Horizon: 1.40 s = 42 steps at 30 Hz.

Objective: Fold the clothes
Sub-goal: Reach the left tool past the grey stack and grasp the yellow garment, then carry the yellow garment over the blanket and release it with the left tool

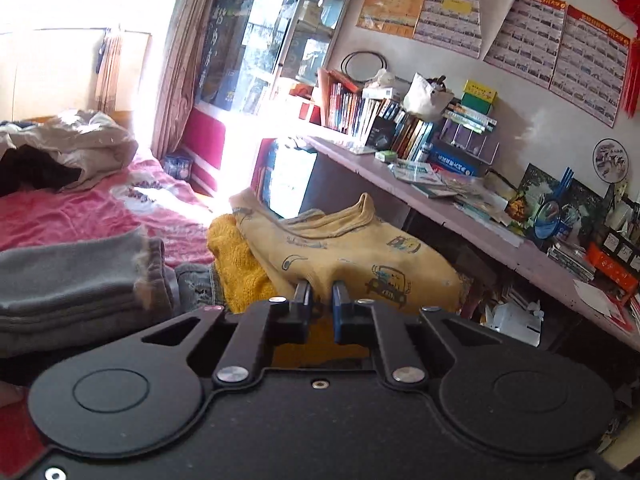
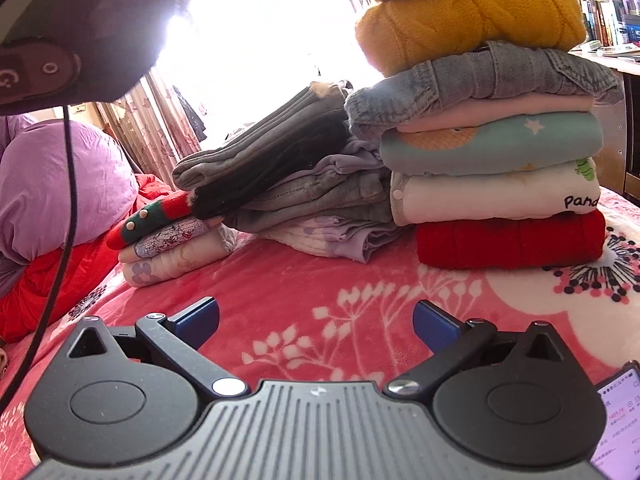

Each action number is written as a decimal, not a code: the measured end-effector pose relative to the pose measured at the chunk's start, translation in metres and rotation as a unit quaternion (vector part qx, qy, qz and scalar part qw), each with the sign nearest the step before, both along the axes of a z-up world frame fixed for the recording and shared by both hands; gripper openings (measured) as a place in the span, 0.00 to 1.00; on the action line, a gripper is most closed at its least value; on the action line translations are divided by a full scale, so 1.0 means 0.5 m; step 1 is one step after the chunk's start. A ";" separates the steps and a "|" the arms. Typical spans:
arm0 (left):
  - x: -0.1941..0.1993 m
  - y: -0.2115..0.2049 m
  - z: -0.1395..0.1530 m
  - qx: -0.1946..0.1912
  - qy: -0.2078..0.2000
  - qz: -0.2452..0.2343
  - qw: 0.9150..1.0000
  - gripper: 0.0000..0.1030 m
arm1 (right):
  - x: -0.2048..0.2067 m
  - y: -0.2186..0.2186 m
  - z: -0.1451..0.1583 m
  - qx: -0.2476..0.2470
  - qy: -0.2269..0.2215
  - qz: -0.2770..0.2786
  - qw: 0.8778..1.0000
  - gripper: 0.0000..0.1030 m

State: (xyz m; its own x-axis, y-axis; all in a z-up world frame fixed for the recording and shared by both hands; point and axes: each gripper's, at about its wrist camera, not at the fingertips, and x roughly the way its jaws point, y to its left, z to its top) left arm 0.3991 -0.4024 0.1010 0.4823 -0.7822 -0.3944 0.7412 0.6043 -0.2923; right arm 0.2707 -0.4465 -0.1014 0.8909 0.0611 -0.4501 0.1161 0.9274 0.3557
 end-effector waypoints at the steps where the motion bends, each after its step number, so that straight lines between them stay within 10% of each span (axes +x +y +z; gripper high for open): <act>1: -0.009 0.011 0.013 -0.010 -0.011 0.004 1.000 0.06 | -0.002 -0.003 0.001 0.000 0.000 -0.001 1.000 0.99; 10: -0.077 0.148 0.158 -0.057 -0.077 0.050 0.994 0.06 | -0.012 -0.017 0.001 0.011 0.004 -0.004 1.000 0.99; 16: -0.151 0.288 0.176 0.003 -0.105 0.092 0.990 0.06 | -0.007 -0.011 -0.007 0.047 0.017 0.010 0.999 0.99; 21: -0.156 0.411 0.100 0.098 -0.082 0.158 0.979 0.06 | 0.001 0.028 -0.013 0.061 0.030 0.045 0.997 0.99; 27: -0.179 0.570 0.003 0.115 -0.053 0.222 0.967 0.06 | 0.010 0.091 -0.013 0.075 0.036 0.101 0.991 0.99; 35: -0.322 0.715 -0.202 0.220 0.048 0.176 0.958 0.08 | 0.024 0.177 -0.008 0.099 0.028 0.177 0.979 0.99; 42: -0.354 0.831 -0.288 0.158 0.126 0.250 0.947 0.14 | 0.051 0.287 -0.015 0.101 0.035 0.257 0.960 0.80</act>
State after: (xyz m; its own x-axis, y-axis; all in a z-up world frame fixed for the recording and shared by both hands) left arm 0.2219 0.0130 -0.0430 0.6203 -0.3055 -0.7224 0.2701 0.9479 -0.1690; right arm 0.2962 -0.3032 -0.1087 0.6875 0.5781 -0.4395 -0.3092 0.7806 0.5431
